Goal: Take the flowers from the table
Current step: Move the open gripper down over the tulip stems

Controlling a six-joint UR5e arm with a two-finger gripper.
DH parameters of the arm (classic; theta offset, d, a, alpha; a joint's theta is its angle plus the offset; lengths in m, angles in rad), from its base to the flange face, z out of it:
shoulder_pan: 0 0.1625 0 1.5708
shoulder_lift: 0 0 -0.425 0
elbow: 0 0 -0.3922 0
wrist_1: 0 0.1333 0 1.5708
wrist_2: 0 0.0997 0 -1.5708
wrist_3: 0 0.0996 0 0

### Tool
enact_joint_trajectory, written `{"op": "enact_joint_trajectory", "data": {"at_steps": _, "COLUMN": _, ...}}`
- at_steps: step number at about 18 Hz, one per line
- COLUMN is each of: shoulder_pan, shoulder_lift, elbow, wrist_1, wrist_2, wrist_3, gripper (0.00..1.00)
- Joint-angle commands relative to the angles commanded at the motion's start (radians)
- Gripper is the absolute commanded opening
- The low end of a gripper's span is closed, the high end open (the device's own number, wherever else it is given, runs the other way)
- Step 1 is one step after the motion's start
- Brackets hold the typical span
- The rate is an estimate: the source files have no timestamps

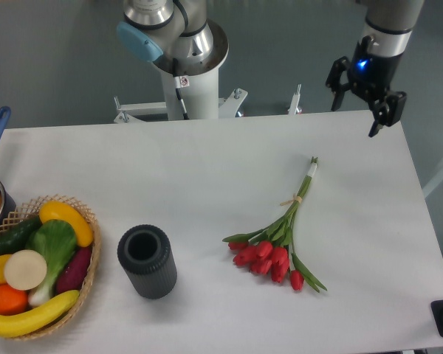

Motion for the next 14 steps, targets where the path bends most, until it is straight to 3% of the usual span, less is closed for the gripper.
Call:
{"op": "enact_joint_trajectory", "data": {"at_steps": 4, "shoulder_pan": -0.058, "shoulder_lift": -0.044, "elbow": -0.083, "wrist_1": 0.071, "wrist_2": 0.003, "wrist_3": -0.089, "gripper": 1.00}}
{"op": "enact_joint_trajectory", "data": {"at_steps": 7, "shoulder_pan": -0.115, "shoulder_lift": -0.110, "elbow": -0.074, "wrist_1": 0.144, "wrist_2": 0.009, "wrist_3": -0.172, "gripper": 1.00}}
{"op": "enact_joint_trajectory", "data": {"at_steps": 9, "shoulder_pan": -0.134, "shoulder_lift": -0.143, "elbow": -0.068, "wrist_1": 0.163, "wrist_2": 0.009, "wrist_3": -0.246, "gripper": 1.00}}
{"op": "enact_joint_trajectory", "data": {"at_steps": 12, "shoulder_pan": -0.157, "shoulder_lift": -0.187, "elbow": -0.065, "wrist_1": 0.166, "wrist_2": 0.008, "wrist_3": -0.250, "gripper": 1.00}}
{"op": "enact_joint_trajectory", "data": {"at_steps": 14, "shoulder_pan": -0.169, "shoulder_lift": -0.224, "elbow": -0.063, "wrist_1": 0.203, "wrist_2": 0.009, "wrist_3": -0.252, "gripper": 1.00}}
